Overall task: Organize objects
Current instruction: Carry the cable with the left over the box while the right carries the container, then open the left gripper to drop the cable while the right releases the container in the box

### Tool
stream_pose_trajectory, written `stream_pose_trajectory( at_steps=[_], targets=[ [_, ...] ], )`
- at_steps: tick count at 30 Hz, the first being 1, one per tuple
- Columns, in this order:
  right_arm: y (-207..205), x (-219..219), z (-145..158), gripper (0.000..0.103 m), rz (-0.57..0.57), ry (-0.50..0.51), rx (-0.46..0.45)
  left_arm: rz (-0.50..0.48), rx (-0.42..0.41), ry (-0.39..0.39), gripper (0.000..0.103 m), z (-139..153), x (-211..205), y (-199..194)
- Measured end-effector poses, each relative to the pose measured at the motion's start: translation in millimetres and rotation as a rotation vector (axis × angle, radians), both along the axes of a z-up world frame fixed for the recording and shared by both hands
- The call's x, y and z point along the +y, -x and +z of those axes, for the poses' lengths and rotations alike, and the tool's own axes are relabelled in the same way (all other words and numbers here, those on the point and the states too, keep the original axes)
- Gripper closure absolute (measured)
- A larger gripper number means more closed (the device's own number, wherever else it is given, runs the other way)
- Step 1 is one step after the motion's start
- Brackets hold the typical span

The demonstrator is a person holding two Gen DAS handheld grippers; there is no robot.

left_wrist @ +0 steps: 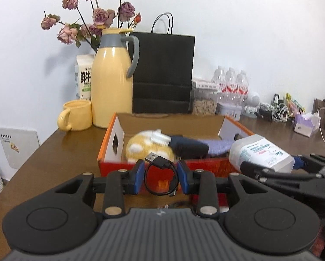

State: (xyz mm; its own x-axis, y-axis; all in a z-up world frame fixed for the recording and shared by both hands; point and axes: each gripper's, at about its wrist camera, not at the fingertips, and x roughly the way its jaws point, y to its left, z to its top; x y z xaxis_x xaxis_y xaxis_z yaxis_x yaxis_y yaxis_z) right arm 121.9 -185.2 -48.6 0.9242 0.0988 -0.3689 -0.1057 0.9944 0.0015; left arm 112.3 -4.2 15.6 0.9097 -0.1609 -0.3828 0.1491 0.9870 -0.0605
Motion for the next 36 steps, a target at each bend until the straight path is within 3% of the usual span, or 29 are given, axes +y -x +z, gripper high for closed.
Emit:
stream_pose_trajectory(
  at_steps=[15, 22, 30, 32, 33, 35, 36],
  targets=[
    [-75.7, 1.4, 23.1, 0.038, 0.016, -0.008, -0.067, 0.025, -0.022, 0.026, 0.069, 19.7, -21.3, -90.5],
    [-124.4, -2.8, 13.6, 0.038, -0.008, -0.013, -0.035, 0.038, 0.015, 0.046, 0.069, 9.4, -25.2, -138.7],
    [-138.3, -11.6, -1.2, 0.038, 0.008, -0.04, 0.032, 0.037, 0.065, 0.057, 0.068, -5.3, -22.6, -155.5],
    [-138.0, -10.6, -2.5, 0.038, 0.013, -0.037, 0.036, 0.048, 0.046, 0.049, 0.064, -5.1, -22.0, -152.2],
    [-138.1, -10.7, -3.4, 0.037, 0.014, -0.036, 0.04, 0.053, 0.034, 0.043, 0.057, -4.4, -22.0, -150.4],
    [-137.5, -11.1, -3.9, 0.036, 0.012, -0.034, 0.048, 0.06, 0.014, 0.046, 0.036, -3.1, -21.8, -147.4],
    [-136.8, -12.0, -4.0, 0.026, 0.007, -0.034, 0.047, 0.066, 0.003, 0.049, 0.012, -2.6, -21.7, -146.0]
  ],
)
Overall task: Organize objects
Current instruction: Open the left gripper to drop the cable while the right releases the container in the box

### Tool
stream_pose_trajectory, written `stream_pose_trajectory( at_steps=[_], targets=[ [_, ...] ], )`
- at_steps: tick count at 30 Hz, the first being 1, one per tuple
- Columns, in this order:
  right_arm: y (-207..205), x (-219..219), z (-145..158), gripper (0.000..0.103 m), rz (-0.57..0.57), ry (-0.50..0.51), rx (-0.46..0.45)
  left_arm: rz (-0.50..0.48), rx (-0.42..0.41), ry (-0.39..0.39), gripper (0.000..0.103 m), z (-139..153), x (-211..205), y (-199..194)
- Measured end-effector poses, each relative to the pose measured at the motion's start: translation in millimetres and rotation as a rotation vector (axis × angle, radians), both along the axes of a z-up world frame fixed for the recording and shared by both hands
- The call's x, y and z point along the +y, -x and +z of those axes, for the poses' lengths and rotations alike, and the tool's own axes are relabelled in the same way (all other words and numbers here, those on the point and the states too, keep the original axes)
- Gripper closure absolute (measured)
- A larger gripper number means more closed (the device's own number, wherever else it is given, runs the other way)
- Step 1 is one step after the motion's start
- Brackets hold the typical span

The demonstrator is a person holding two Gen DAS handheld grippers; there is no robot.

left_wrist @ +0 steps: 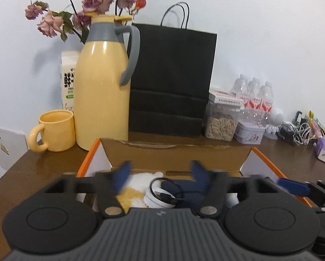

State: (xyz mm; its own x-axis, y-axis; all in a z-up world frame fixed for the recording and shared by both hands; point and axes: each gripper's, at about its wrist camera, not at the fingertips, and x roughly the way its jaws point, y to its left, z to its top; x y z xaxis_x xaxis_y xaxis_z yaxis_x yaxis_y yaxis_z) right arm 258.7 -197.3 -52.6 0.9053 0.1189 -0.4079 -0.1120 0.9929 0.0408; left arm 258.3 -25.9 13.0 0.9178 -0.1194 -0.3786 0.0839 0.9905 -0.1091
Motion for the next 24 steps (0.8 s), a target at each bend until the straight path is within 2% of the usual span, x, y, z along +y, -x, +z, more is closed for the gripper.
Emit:
stream_pose_trajectory(
  at_steps=[1, 3, 5, 13, 24],
  targets=[
    [0.9, -0.7, 0.1, 0.012, -0.002, 0.001, -0.001, 0.008, -0.013, -0.001, 0.0, 0.5, -0.6, 1.3],
    [3.4, -1.8, 1.3, 0.003, -0.008, -0.001, -0.016, 0.025, -0.045, -0.011, 0.0, 1.4, -2.3, 4.6],
    [4.5, -2.6, 2.5, 0.0, -0.01, -0.003, -0.021, 0.028, -0.044, -0.015, 0.0, 1.9, -3.6, 5.0],
    [9.4, -3.9, 4.8, 0.0, -0.014, -0.002, -0.029, 0.041, -0.053, -0.009, 0.0, 1.1, -1.8, 8.6],
    [29.1, -8.5, 8.5, 0.0, -0.006, 0.027, -0.057, 0.024, -0.115, 0.006, 0.0, 4.5, 9.1, 35.3]
  ],
)
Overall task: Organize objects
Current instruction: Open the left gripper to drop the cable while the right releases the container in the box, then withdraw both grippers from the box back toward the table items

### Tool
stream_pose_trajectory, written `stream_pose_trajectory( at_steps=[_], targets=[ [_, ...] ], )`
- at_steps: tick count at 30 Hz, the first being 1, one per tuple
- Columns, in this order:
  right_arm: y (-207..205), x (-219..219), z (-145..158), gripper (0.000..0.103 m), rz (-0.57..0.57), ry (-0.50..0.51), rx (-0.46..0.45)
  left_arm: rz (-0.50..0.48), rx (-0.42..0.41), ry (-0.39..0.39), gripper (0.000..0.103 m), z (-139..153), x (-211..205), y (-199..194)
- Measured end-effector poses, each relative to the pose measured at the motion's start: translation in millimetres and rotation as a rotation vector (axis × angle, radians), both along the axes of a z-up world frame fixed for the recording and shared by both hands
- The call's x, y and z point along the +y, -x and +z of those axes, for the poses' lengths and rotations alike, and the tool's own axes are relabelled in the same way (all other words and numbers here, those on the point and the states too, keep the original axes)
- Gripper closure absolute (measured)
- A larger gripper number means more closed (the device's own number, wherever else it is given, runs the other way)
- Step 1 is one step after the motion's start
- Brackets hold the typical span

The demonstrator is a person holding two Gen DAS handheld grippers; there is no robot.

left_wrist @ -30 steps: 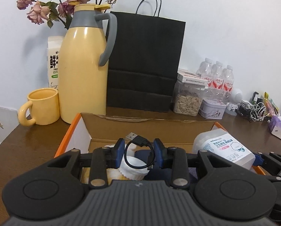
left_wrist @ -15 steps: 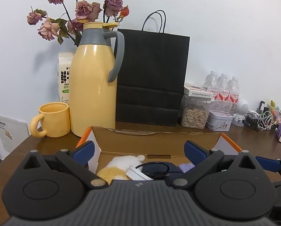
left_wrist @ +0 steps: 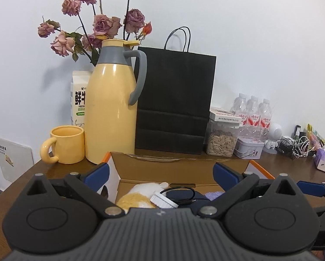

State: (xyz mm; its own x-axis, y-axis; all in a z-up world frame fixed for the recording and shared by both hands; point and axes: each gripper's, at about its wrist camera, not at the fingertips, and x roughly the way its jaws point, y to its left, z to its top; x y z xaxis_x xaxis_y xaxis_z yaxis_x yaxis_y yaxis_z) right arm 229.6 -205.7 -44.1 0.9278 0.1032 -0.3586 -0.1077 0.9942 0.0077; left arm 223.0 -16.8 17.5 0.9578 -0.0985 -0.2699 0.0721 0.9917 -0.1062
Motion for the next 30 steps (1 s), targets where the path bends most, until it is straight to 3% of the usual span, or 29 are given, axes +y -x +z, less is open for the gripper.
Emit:
stream_pose_trajectory(
  at_steps=[16, 30],
  targets=[
    [51.8, 1.0, 3.2, 0.0, 0.052, 0.057, -0.054, -0.024, 0.003, -0.041, 0.0, -6.1, 5.5, 58.6],
    [101.2, -3.4, -1.0, 0.0, 0.057, 0.049, 0.001, 0.01, 0.058, -0.069, 0.0, -3.8, 33.3, 114.9]
  ],
)
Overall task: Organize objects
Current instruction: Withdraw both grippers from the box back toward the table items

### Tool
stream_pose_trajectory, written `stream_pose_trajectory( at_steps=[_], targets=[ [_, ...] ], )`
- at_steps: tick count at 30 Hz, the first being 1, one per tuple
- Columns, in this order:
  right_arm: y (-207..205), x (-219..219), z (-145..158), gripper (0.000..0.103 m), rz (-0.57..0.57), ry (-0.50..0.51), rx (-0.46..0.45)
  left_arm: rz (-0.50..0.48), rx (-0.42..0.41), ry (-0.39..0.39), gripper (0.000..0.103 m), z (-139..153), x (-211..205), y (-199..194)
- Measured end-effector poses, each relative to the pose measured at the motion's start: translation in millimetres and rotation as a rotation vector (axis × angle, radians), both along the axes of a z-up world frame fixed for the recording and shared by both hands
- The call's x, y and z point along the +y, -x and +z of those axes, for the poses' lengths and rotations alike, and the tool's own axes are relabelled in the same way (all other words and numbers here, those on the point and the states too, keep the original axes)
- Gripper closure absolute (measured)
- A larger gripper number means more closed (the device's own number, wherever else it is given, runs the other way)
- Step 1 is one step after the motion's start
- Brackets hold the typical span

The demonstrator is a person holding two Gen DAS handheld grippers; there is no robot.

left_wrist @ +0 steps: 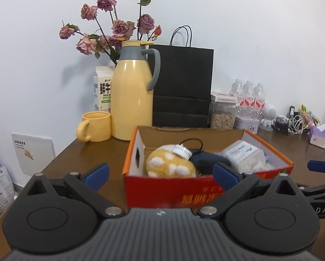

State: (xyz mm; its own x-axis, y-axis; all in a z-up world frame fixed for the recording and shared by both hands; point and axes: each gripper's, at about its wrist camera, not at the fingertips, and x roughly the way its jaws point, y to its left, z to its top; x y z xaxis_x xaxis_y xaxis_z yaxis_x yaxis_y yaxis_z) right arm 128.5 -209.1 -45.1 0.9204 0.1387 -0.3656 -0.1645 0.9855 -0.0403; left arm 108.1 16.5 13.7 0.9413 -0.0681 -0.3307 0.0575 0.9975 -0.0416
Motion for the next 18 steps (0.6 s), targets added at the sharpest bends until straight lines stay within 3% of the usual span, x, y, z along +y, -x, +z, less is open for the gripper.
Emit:
stream_pose_trajectory(
  at_steps=[18],
  targets=[
    [25.0, 17.8, -41.8, 0.0, 0.135, 0.089, 0.234, 0.012, 0.119, -0.031, 0.0, -21.0, 25.3, 44.2]
  ],
)
